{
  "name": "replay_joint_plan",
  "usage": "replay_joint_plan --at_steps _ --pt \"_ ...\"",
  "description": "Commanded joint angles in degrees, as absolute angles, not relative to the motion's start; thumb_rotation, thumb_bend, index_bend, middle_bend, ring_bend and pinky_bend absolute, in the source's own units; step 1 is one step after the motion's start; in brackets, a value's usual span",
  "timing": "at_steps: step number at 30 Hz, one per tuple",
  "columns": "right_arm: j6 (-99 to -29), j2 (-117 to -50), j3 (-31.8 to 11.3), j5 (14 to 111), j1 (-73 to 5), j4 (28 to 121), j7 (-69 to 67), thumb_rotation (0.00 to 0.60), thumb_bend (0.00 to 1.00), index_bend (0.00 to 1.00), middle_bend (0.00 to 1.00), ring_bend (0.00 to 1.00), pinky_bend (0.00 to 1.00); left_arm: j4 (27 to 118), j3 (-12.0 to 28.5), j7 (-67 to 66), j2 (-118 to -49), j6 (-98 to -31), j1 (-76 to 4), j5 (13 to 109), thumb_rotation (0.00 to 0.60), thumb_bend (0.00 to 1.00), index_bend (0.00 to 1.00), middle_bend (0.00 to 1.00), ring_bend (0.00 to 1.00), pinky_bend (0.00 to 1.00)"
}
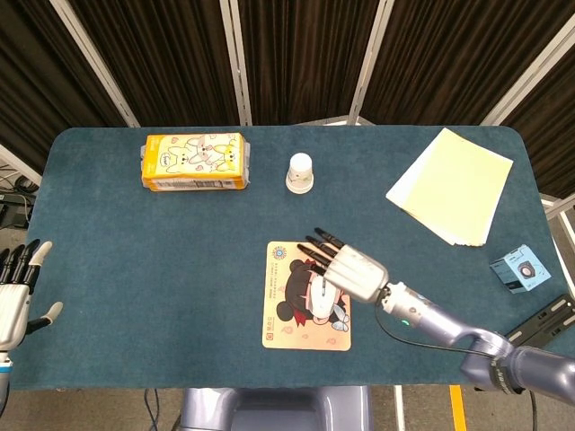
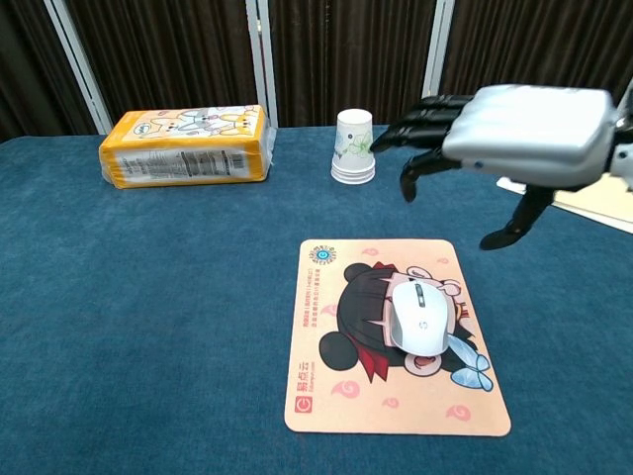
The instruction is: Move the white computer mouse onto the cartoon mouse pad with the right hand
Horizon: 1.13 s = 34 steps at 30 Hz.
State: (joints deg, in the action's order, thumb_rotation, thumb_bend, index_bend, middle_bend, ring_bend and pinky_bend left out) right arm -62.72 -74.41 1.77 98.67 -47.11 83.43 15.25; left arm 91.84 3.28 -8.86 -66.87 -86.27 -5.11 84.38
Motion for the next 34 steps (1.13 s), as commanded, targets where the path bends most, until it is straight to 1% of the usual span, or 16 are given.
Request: replay_joint_plan --at_steps 1,6,12,14,16,17,20,24,28,34 --pt "-66.83 -71.72 0.22 93.54 -42.60 87.48 12.47 0.600 0.10 0.30 0.04 0.00 0.00 91.80 3.23 -8.89 -66.89 -86.32 -5.09 84.47 0.600 0.24 0.00 0.00 0.00 0.00" --pt "-70.70 -68.71 -1.06 86.51 -37.03 91.03 6.56 0.600 0.10 0.29 0.03 0.00 0.00 91.64 3.06 -8.63 -66.83 -86.45 -5.03 84.87 0.600 0.24 0.00 0.00 0.00 0.00" --pt "-74.95 -65.13 -0.10 83.13 -30.29 92.96 -1.39 0.600 0.10 0.28 0.01 0.00 0.00 91.26 2.94 -7.99 -66.81 -86.61 -5.01 85.33 0.600 0.24 0.00 0.00 0.00 0.00" --pt "-76.48 -64.15 0.74 83.62 -28.42 93.11 -3.30 0.600 0.09 0.27 0.00 0.00 0.00 91.29 2.94 -7.98 -66.80 -86.63 -5.02 85.37 0.600 0.24 0.00 0.00 0.00 0.00" --pt "-79.55 -63.21 1.90 86.32 -26.24 91.44 -3.66 0.600 0.09 0.23 0.00 0.00 0.00 91.23 2.89 -7.87 -66.78 -86.71 -5.02 85.58 0.600 0.24 0.00 0.00 0.00 0.00" --pt "-82.38 -63.23 2.55 88.00 -24.44 89.52 -2.63 0.600 0.09 0.22 0.00 0.00 0.00 91.07 2.87 -7.64 -66.81 -86.82 -5.01 85.77 0.600 0.24 0.00 0.00 0.00 0.00" --pt "-85.55 -63.97 3.28 89.44 -21.62 87.47 -2.46 0.600 0.09 0.19 0.00 0.00 0.00 90.84 2.87 -7.50 -66.83 -86.81 -5.03 85.82 0.600 0.24 0.00 0.00 0.00 0.00" --pt "-84.77 -64.00 4.13 88.81 -19.49 86.70 -3.25 0.600 0.09 0.17 0.00 0.00 0.00 90.80 2.90 -7.72 -66.84 -86.74 -5.06 85.74 0.600 0.24 0.00 0.00 0.00 0.00" --pt "-85.15 -64.76 3.39 88.00 -18.20 86.12 -2.41 0.600 0.09 0.16 0.00 0.00 0.00 90.80 2.89 -7.75 -66.80 -86.72 -5.04 85.68 0.600 0.24 0.00 0.00 0.00 0.00" --pt "-82.89 -65.02 1.90 85.95 -17.87 87.51 1.76 0.600 0.09 0.16 0.00 0.00 0.00 90.88 2.94 -8.01 -66.72 -86.47 -5.10 85.42 0.600 0.24 0.00 0.00 0.00 0.00"
